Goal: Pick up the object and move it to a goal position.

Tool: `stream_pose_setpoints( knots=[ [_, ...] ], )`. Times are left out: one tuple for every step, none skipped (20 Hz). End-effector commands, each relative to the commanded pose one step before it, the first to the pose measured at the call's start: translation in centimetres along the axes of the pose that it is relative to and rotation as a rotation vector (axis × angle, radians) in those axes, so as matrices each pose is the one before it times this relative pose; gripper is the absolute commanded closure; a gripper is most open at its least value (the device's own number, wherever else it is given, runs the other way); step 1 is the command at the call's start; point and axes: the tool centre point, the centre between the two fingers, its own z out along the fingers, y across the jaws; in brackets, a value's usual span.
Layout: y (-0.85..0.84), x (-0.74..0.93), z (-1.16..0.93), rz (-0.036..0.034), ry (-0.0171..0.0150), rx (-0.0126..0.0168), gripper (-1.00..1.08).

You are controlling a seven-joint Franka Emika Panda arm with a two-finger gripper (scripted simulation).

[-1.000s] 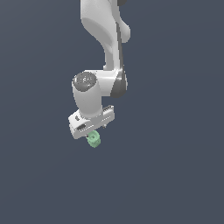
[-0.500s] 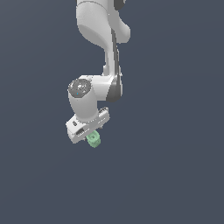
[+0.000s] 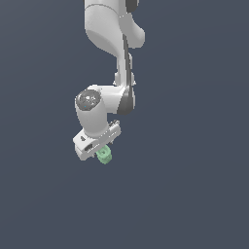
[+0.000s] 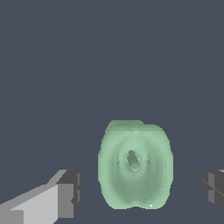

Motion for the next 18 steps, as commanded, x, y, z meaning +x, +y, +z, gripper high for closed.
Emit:
stream_pose_setpoints(
  knots=[
    [-0.036,-0.037,0.736,-0.00057,-0.00066,0.00089,-0.92],
    [-0.021,0.005,0.456,-0.00069,0.00002,0.00001,-0.92],
    [-0.022,-0.002,0.535,-0.00069,0.00002,0.00001,-0.92],
    [0.006,-0.043,0.612,0.0,0.0,0.0,-0.92],
    [-0.035,0.007,0.598,-0.00098,0.00004,0.00002,-0.92],
    [-0.014,-0.011,0.513,-0.00049,0.00002,0.00001,-0.92],
    [0.009,-0.026,0.428,0.0,0.0,0.0,-0.92],
    [-0.015,0.019,0.342,-0.00069,0.00002,0.0,-0.92],
    [0.019,-0.004,0.257,0.0,0.0,0.0,-0.92],
    [0.025,0.008,0.172,0.0,0.0,0.0,-0.92],
    [0.031,0.02,0.086,0.0,0.0,0.0,-0.92],
    [0.033,0.029,0.006,0.0,0.0,0.0,-0.92],
    [0.014,0.013,-0.015,0.0,0.0,0.0,-0.92],
    [0.0,0.0,0.0,0.0,0.0,0.0,1.08],
    [0.0,0.0,0.0,0.0,0.0,0.0,1.08],
    [0.0,0.0,0.0,0.0,0.0,0.0,1.08],
    [0.0,0.0,0.0,0.0,0.0,0.0,1.08],
    [0.0,0.0,0.0,0.0,0.0,0.0,1.08]
  ],
)
